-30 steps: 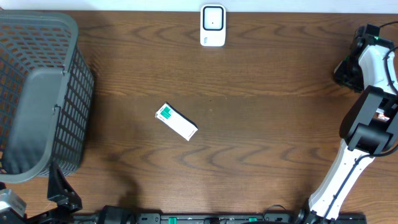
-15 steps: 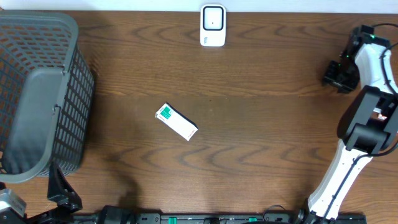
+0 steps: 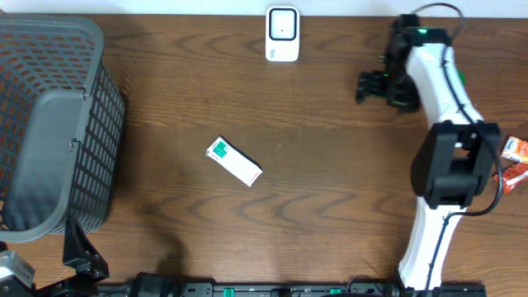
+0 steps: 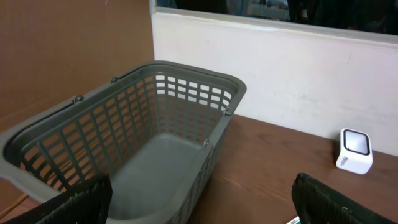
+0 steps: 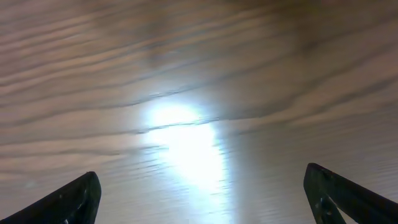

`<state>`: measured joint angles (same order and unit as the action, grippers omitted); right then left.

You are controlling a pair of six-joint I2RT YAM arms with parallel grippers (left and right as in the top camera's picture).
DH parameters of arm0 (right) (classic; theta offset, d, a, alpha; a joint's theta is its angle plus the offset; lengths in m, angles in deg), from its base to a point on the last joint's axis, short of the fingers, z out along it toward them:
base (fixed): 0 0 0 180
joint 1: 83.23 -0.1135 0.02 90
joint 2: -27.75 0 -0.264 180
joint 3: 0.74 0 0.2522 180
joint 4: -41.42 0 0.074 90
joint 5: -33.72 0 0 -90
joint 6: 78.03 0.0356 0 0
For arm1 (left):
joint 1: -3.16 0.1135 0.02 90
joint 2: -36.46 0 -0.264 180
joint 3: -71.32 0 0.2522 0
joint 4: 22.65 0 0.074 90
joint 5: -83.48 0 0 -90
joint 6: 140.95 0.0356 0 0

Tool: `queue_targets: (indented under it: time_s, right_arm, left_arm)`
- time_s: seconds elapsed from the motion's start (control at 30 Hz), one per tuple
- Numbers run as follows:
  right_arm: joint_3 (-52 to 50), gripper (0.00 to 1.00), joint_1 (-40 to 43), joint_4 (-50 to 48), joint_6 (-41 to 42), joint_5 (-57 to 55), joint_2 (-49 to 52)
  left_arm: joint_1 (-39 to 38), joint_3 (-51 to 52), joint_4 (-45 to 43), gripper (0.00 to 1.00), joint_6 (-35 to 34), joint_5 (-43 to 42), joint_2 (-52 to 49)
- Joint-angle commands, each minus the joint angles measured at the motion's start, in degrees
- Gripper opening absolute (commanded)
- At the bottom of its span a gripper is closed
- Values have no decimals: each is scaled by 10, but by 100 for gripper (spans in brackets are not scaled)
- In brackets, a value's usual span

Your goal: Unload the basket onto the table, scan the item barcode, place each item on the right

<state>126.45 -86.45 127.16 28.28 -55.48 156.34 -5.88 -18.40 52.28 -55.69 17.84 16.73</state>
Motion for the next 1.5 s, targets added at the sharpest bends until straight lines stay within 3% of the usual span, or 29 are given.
queue_targets:
  time_s: [0.0, 0.07, 0.17, 0.3, 0.43, 0.5, 0.93, 1.47]
  right_arm:
    - [-2, 99, -12, -33, 32, -27, -13]
    - [-2, 96, -9, -73, 31, -27, -12]
    - [-2, 68, 7, -137, 31, -28, -10]
    - [-2, 49, 28, -210, 11, -28, -2]
    - [-2, 18, 40, -257, 9, -28, 24]
    - [-2, 12, 44, -278, 3, -30, 44]
    - [-2, 1, 87, -340, -38, -159, 73]
    - [-2, 1, 175, -294, -48, -153, 76]
  left_arm:
    - [2, 0, -1, 92, -5, 3, 0]
    - [2, 0, -1, 93, -5, 3, 0]
    - [2, 0, -1, 93, -5, 3, 0]
    - [2, 0, -1, 93, -5, 3, 0]
    - [2, 0, -1, 93, -5, 3, 0]
    - [2, 0, -1, 93, -5, 3, 0]
    - [2, 0, -1, 93, -5, 3, 0]
    - [2, 0, -1, 93, -5, 3, 0]
